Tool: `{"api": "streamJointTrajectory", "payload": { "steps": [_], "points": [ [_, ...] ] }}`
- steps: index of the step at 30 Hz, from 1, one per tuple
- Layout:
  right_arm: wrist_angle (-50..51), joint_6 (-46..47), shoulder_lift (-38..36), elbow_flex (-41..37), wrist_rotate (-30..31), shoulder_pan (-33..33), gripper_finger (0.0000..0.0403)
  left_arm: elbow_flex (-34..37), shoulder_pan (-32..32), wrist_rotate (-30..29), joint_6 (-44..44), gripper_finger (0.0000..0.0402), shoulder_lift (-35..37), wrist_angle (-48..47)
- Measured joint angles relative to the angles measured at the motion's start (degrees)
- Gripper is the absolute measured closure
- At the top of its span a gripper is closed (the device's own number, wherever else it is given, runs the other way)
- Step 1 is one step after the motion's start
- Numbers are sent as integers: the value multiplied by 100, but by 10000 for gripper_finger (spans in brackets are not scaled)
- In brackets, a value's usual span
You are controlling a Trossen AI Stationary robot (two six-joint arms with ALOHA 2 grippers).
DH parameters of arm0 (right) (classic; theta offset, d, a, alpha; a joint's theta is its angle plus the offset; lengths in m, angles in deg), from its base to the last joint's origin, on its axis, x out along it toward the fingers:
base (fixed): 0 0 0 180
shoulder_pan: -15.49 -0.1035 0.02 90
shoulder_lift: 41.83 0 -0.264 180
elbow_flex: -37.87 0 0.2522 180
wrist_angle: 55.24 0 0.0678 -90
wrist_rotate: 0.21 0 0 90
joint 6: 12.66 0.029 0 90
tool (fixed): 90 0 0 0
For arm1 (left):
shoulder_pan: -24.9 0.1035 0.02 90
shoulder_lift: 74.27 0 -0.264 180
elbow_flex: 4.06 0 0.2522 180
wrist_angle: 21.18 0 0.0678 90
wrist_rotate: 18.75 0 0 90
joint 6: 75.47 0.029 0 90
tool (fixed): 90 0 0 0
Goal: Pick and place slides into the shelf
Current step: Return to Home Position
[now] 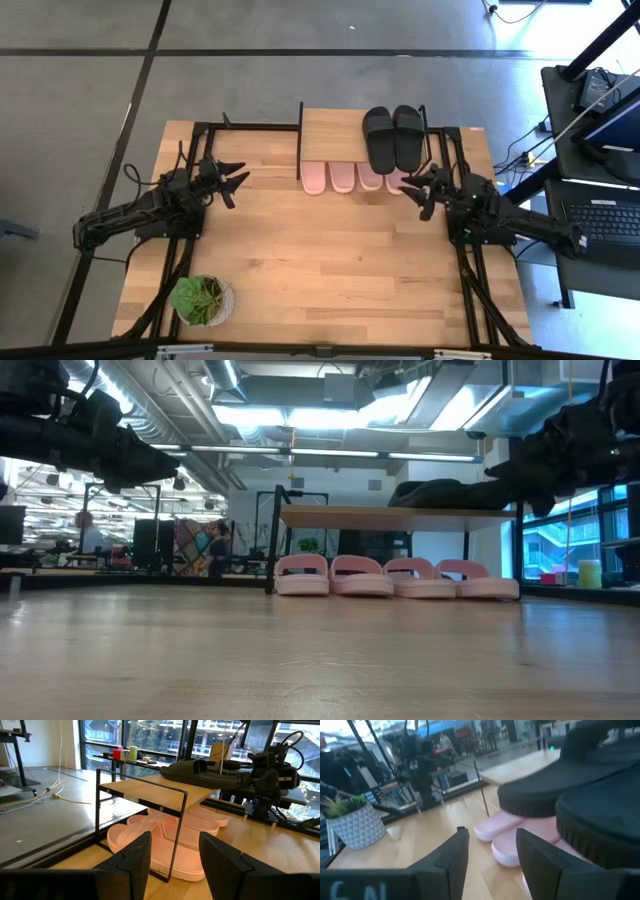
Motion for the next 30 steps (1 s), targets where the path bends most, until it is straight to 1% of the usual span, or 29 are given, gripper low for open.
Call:
{"api": "streamJointTrajectory", "payload": {
  "steps": [6,17,30],
  "points": [
    [-5,-9,-464,0,-7,163,237,0,0,2,0,244,0,1],
    [-2,-8,-451,0,-1,523,237,0,0,0,0,244,0,0],
    [-2,-5,-449,0,-4,530,237,0,0,2,2,244,0,0]
  ]
}}
